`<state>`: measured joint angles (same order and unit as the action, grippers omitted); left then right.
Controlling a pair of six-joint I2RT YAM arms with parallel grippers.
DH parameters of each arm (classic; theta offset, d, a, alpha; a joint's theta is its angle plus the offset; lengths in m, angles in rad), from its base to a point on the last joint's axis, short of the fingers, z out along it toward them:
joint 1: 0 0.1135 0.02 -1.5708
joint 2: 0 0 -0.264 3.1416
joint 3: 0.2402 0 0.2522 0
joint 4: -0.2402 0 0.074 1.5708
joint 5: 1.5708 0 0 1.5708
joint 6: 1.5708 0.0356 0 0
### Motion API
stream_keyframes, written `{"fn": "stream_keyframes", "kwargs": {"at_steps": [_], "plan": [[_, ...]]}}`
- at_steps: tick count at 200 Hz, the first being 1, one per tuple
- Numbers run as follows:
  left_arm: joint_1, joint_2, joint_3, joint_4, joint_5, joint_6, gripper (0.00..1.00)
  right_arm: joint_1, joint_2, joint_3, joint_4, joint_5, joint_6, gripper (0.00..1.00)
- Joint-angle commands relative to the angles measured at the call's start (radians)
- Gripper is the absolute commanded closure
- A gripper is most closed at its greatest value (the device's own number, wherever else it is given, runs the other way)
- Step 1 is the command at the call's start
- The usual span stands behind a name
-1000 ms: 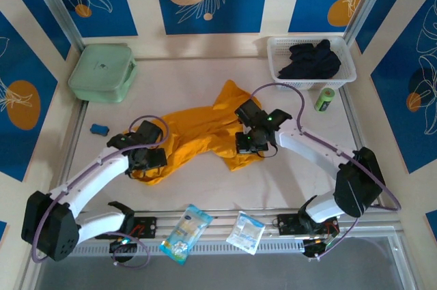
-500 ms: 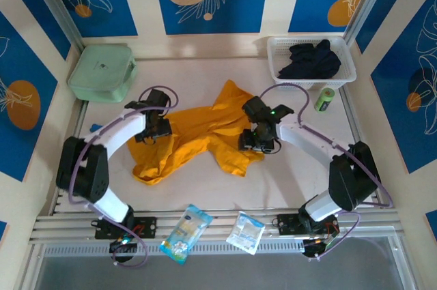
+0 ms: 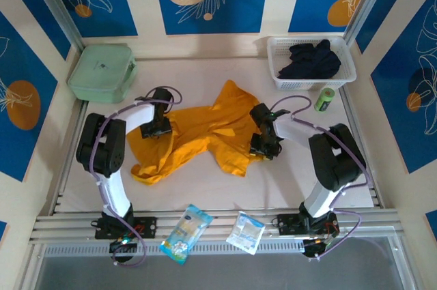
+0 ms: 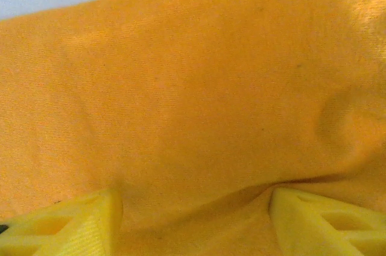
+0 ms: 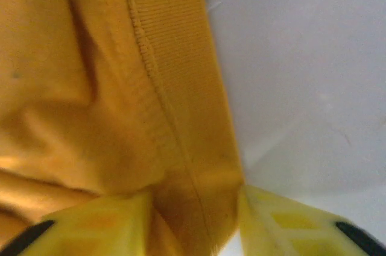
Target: Fold and stack the t-shirts
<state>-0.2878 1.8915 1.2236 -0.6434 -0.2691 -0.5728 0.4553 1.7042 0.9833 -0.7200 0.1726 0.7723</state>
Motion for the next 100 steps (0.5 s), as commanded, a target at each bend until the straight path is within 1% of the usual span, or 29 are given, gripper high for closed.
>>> {"fn": "stream_keyframes", "kwargs": {"at_steps": [1,12,25,37,61,83,100], "plan": [[0.018,0.084,0.054,0.0,-0.012,0.039,0.34,0.014,0.059,0.005,0.009,0.037,0.033,0.78],[0.019,0.11,0.088,-0.008,-0.01,0.049,0.35,0.017,0.076,0.015,0.005,0.039,0.023,0.89],[0.021,0.136,0.131,-0.018,-0.009,0.058,0.35,0.017,0.08,0.031,-0.006,0.048,0.017,1.0],[0.023,0.155,0.169,-0.029,-0.008,0.065,0.36,0.014,0.073,0.051,-0.04,0.077,0.012,1.0],[0.022,0.198,0.25,-0.058,-0.017,0.08,0.39,-0.007,0.017,0.11,-0.153,0.207,-0.032,1.0],[0.024,0.246,0.329,-0.075,-0.017,0.102,0.42,-0.07,-0.043,0.139,-0.21,0.302,-0.102,1.0],[0.024,0.285,0.392,-0.083,-0.001,0.121,0.43,-0.129,-0.067,0.148,-0.217,0.365,-0.159,1.0]]}}
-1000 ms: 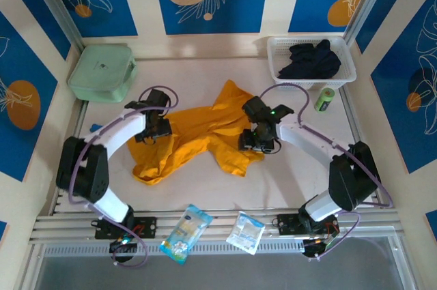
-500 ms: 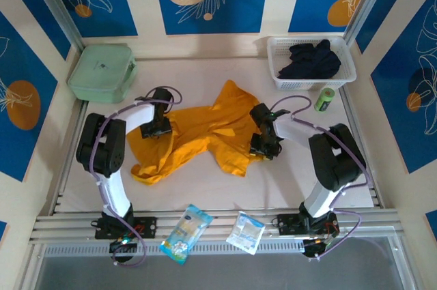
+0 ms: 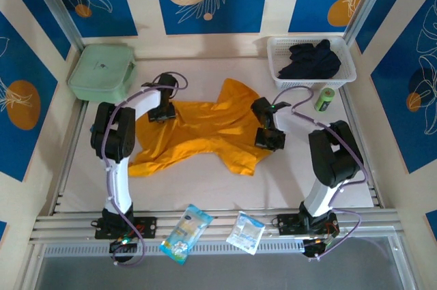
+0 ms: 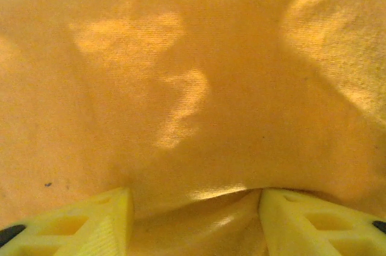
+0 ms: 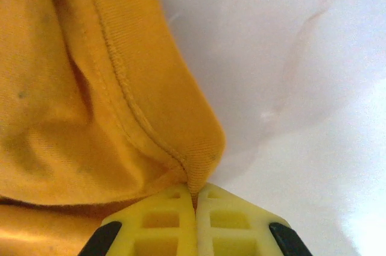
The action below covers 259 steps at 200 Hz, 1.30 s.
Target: Fold and stack the t-shirts
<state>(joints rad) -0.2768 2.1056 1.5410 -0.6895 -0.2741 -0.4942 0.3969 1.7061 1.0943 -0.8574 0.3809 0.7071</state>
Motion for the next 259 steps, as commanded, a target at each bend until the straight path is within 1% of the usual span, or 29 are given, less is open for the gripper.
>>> {"fn": "stream_keyframes", "kwargs": {"at_steps": [1,31,64,75,86,102,112,122,127,132,142,148,162,184,196,211,226,242,259], "plan": [[0.013,0.073,0.078,-0.037,0.003,0.043,0.43,-0.075,-0.07,0.038,-0.079,0.16,-0.097,1.0],[0.013,0.133,0.187,-0.055,-0.003,0.061,0.43,-0.148,-0.044,0.062,-0.066,0.258,-0.169,1.0],[0.012,0.169,0.279,-0.068,-0.005,0.073,0.43,-0.174,0.024,0.112,-0.131,0.38,-0.147,1.0],[0.011,0.167,0.294,-0.062,0.007,0.082,0.41,-0.177,0.047,0.128,-0.161,0.417,-0.126,1.0],[0.01,0.157,0.305,-0.064,0.02,0.09,0.36,-0.175,0.065,0.143,-0.189,0.442,-0.108,1.0],[0.008,0.111,0.293,-0.057,0.035,0.105,0.22,-0.173,0.065,0.149,-0.211,0.451,-0.095,0.88],[0.007,0.065,0.273,-0.043,0.031,0.114,0.15,-0.167,0.05,0.148,-0.221,0.447,-0.09,0.72],[0.006,0.014,0.249,-0.034,0.02,0.124,0.1,-0.161,0.028,0.148,-0.233,0.442,-0.084,0.55],[0.006,-0.014,0.237,-0.032,0.009,0.128,0.08,-0.157,0.013,0.148,-0.239,0.436,-0.083,0.49],[0.005,-0.041,0.227,-0.033,-0.001,0.133,0.07,-0.153,-0.002,0.148,-0.243,0.424,-0.083,0.45],[0.005,-0.09,0.205,-0.039,-0.02,0.142,0.06,-0.14,-0.04,0.144,-0.246,0.383,-0.084,0.4],[0.005,-0.123,0.192,-0.047,-0.034,0.144,0.06,-0.131,-0.071,0.137,-0.238,0.346,-0.085,0.39],[0.005,-0.182,0.153,-0.072,-0.049,0.142,0.07,-0.111,-0.143,0.101,-0.198,0.217,-0.089,0.39],[0.005,-0.247,0.052,-0.097,-0.058,0.115,0.09,-0.082,-0.241,0.001,-0.107,-0.02,-0.06,0.47],[0.005,-0.263,-0.014,-0.092,-0.06,0.097,0.11,-0.052,-0.266,-0.049,-0.076,-0.095,-0.033,0.49],[0.007,-0.27,-0.094,-0.057,-0.057,0.075,0.11,0.01,-0.272,-0.086,-0.058,-0.128,0.001,0.51],[0.008,-0.251,-0.139,-0.021,-0.035,0.06,0.12,0.074,-0.248,-0.094,-0.058,-0.131,0.027,0.51],[0.008,-0.204,-0.136,-0.001,-0.022,0.057,0.13,0.122,-0.203,-0.094,-0.057,-0.119,0.043,0.51],[0.007,-0.144,-0.108,-0.009,-0.014,0.054,0.14,0.157,-0.151,-0.096,-0.043,-0.116,0.047,0.49]]}}
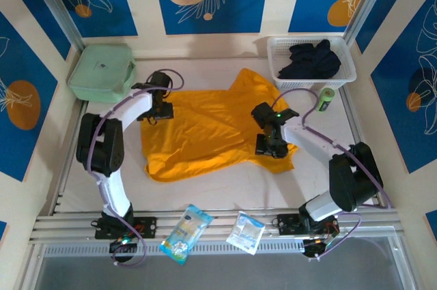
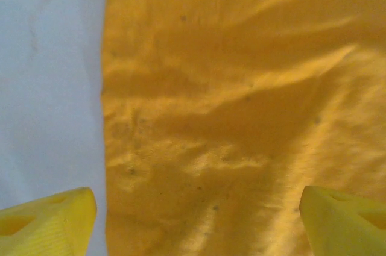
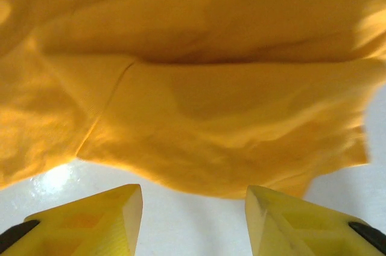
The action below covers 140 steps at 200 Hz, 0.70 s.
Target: Fold and stack the t-shirts
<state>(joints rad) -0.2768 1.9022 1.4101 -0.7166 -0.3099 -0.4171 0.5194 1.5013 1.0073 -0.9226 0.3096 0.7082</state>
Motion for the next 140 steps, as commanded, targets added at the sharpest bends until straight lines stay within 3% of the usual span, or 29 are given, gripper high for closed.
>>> {"fn": "stream_keyframes", "kwargs": {"at_steps": [1,56,63,82,91,140], "plan": [[0.008,0.063,0.024,0.018,0.022,-0.023,0.14,0.037,0.057,-0.009,0.023,-0.044,0.046,0.49],[0.004,0.007,-0.071,0.038,0.037,-0.038,0.16,0.089,0.192,-0.009,0.028,-0.023,0.038,0.48],[0.005,-0.012,-0.09,0.042,0.02,-0.036,0.16,0.088,0.205,-0.005,0.032,-0.023,0.032,0.53],[0.01,-0.015,-0.101,0.046,-0.022,-0.019,0.16,0.082,0.237,0.024,0.033,-0.028,0.011,0.89],[0.016,0.015,-0.081,0.033,-0.022,-0.012,0.16,0.08,0.242,0.045,0.023,-0.033,-0.004,1.0],[0.022,0.153,0.03,0.009,-0.001,0.001,0.2,0.078,0.177,0.243,-0.213,-0.024,-0.217,1.0]]}}
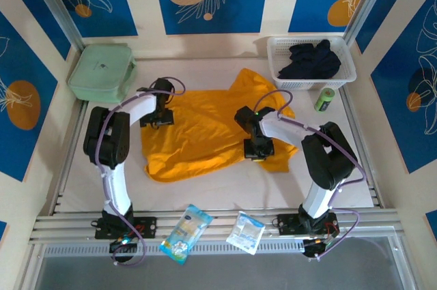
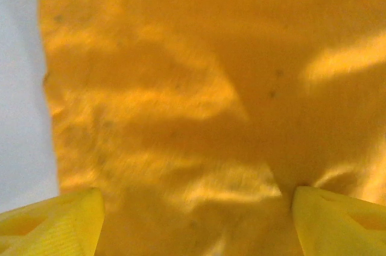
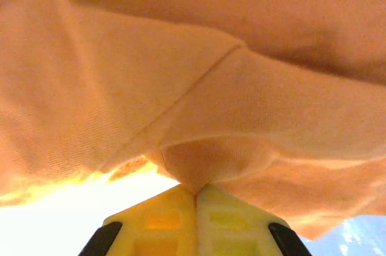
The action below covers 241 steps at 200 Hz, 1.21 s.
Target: Fold and stack the t-shirts
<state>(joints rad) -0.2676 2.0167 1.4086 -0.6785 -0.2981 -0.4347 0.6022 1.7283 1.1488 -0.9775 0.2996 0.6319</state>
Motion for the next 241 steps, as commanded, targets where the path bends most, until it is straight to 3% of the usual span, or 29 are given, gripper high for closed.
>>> {"fn": "stream_keyframes", "kwargs": {"at_steps": [1,40,87,98,112,122,139,180,241], "plan": [[0.013,0.039,0.032,-0.028,-0.013,0.018,0.2,-0.006,-0.05,0.106,-0.163,-0.015,-0.147,1.0],[0.013,0.025,0.049,-0.048,-0.045,0.036,0.2,-0.094,0.065,0.319,-0.26,-0.039,-0.357,1.0],[0.013,0.015,0.069,-0.084,-0.093,0.074,0.19,-0.202,0.446,0.785,-0.335,0.087,-0.45,1.0],[0.013,0.008,0.07,-0.089,-0.09,0.075,0.18,-0.216,0.524,0.892,-0.371,0.13,-0.43,0.76],[0.01,-0.009,0.064,-0.095,-0.086,0.073,0.18,-0.226,0.563,0.962,-0.396,0.163,-0.4,0.6],[0.009,-0.028,0.057,-0.098,-0.088,0.073,0.17,-0.223,0.541,0.946,-0.386,0.181,-0.376,0.53],[0.009,-0.063,0.043,-0.108,-0.09,0.071,0.17,-0.206,0.441,0.829,-0.32,0.173,-0.354,0.51],[0.007,-0.148,0.018,-0.116,-0.071,0.064,0.17,-0.182,0.255,0.52,-0.166,0.045,-0.275,0.65],[0.005,-0.173,-0.017,-0.113,-0.075,0.06,0.16,-0.213,0.282,0.39,0.009,-0.068,-0.122,0.59]]}}
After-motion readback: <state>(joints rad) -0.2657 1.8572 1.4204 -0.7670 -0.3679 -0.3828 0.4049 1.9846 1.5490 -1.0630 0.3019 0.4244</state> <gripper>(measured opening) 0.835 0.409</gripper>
